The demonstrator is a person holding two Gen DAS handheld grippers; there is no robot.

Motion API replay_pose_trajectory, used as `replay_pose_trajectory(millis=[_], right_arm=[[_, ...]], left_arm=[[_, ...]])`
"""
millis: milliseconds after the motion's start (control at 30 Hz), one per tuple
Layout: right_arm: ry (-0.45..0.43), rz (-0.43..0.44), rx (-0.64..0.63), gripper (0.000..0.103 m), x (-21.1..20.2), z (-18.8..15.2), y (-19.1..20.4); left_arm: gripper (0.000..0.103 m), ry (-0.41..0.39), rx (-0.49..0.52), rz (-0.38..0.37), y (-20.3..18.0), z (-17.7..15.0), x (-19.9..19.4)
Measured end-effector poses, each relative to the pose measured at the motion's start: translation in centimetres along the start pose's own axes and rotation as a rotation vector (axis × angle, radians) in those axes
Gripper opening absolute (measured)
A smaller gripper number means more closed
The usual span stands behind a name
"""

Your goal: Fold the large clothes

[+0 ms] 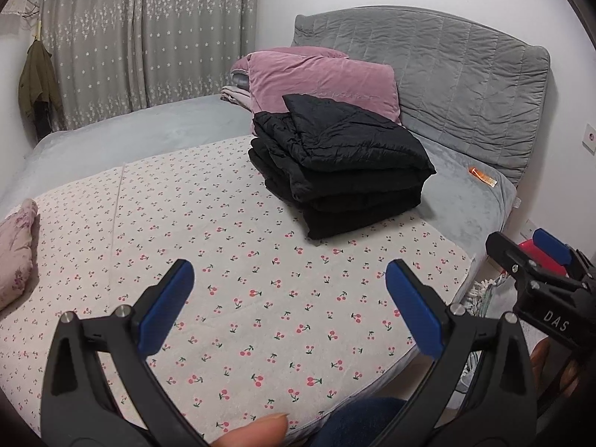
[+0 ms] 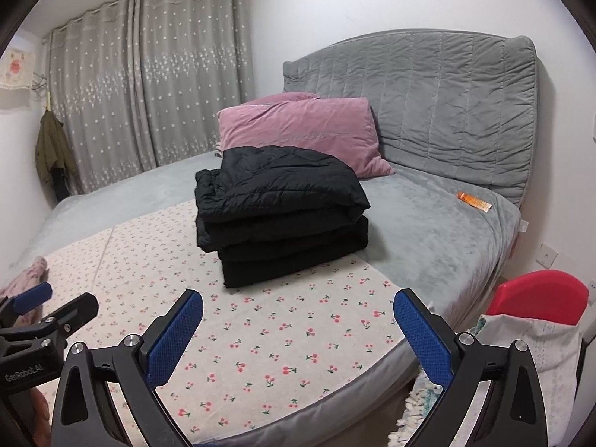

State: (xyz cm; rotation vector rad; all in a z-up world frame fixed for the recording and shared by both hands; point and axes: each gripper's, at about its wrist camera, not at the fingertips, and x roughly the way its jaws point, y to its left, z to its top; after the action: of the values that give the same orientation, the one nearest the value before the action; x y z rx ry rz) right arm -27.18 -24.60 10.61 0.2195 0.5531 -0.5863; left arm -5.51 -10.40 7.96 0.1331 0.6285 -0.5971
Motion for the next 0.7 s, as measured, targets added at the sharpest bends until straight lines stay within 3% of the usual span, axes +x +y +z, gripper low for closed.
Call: replay_pose_trajectory(millis=[700], right_arm=[[-0.024, -0.060, -0.016, 0.103, 1.8, -0.4, -0.2]], left_arm=[[0.102, 0.008, 0.001, -0.012, -0.8, 0.0, 1.5]])
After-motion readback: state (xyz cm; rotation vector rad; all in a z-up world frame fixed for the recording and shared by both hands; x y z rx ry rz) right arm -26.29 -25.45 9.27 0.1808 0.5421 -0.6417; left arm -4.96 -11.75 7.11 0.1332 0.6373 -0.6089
